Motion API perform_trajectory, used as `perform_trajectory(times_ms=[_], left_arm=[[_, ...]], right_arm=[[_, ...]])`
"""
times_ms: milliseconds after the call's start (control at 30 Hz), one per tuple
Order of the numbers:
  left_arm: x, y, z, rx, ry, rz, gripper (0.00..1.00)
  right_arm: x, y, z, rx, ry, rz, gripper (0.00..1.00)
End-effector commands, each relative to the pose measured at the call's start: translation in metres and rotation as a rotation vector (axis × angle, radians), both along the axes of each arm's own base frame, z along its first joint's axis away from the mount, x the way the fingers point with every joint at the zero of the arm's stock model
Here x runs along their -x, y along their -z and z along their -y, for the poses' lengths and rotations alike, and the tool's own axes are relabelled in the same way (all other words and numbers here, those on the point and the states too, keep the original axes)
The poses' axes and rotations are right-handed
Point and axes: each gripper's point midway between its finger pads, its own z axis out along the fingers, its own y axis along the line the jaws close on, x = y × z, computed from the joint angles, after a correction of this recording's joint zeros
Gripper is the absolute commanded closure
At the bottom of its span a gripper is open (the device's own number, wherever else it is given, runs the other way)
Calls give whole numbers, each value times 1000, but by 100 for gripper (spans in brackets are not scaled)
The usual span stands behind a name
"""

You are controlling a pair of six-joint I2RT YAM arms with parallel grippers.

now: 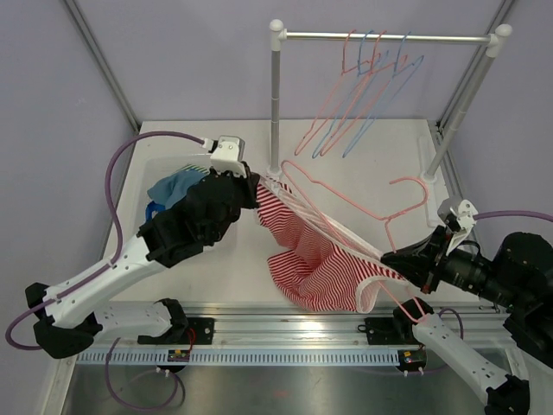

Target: Remove the tank top from the hanger

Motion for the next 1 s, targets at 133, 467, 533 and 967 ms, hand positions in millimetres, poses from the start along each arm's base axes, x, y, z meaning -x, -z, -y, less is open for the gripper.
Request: perform_trajectory(times_ms=[133, 467, 533, 967], left_arm=[[60, 22, 31, 84, 462, 102, 100], [76, 105, 22, -4, 460, -71, 100], [64, 119, 7, -43, 337, -123, 100], [58, 99, -71, -194, 20, -212, 1]], right_arm=[[-31, -78, -46, -523, -121, 365, 100], [-114, -150, 2, -647, 362, 552, 100], [-128, -119, 11, -498, 463, 414, 100], [-136, -36, 122, 154, 1043, 75, 100]])
